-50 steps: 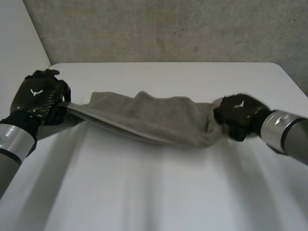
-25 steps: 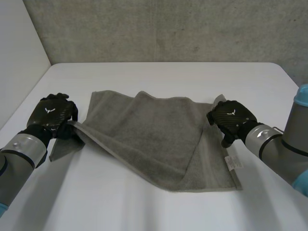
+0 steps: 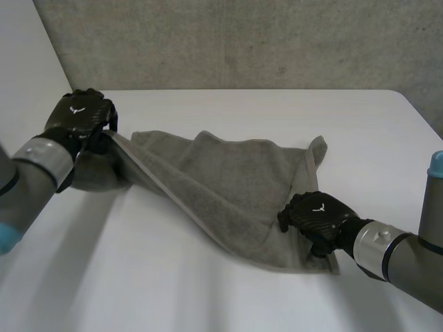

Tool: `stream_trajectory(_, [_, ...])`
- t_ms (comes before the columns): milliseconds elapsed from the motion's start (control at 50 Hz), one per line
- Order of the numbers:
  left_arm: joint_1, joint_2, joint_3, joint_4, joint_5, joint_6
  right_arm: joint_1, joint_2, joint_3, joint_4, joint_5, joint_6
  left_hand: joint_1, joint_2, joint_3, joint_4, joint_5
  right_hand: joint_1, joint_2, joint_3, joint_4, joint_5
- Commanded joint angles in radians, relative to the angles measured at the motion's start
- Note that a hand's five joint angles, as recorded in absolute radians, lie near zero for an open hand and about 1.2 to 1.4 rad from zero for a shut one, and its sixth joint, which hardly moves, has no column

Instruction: Fold the towel.

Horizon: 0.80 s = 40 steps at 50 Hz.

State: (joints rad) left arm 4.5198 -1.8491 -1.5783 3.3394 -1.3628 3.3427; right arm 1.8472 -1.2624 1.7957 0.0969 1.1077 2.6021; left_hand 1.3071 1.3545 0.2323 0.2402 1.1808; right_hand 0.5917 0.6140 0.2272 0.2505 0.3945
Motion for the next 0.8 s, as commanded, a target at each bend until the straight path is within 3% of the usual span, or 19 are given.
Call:
stream_trajectory(20, [-0.034,-0.145,0.172,-0.092,-0.090,-0.028,0.007,0.015,0.028,-0.078,0.062,0.009,0.089,0.042,-0.058,-0.066,0.041,-0.057,-0.080,-0.053,-0.076,-0.035])
stream_trajectory(100, [-0.036,-0.148,0.166,-0.080,-0.090,-0.075,0.010,0.057,0.028,-0.134,0.130,0.019,0.089,0.042,-0.058,-0.066,0.041,-0.101,-0.124,-0.053,-0.076,-0.079])
stream_trajectory(320, [-0.037,-0.144,0.126,-0.054,-0.088,-0.098,0.049,0.084,0.017,-0.178,0.147,0.048,0.089,0.042,-0.058,-0.066,0.041,-0.090,-0.112,-0.053,-0.076,-0.067])
stream_trajectory(420, [-0.044,-0.090,0.072,-0.035,-0.085,-0.100,0.049,0.040,-0.002,-0.174,0.147,0.101,0.089,0.042,-0.058,-0.066,0.041,-0.087,-0.109,-0.053,-0.076,-0.064])
stream_trajectory(620, [-0.064,0.182,-0.230,0.204,-0.035,-0.091,0.049,0.018,0.014,-0.080,0.139,0.090,0.089,0.042,-0.058,-0.066,0.041,-0.099,-0.121,-0.053,-0.076,-0.076])
stream_trajectory(800, [-0.048,0.186,-0.315,0.215,-0.021,-0.088,0.041,0.069,0.025,-0.072,0.150,0.003,0.089,0.042,-0.058,-0.066,0.041,-0.090,-0.112,-0.053,-0.076,-0.067])
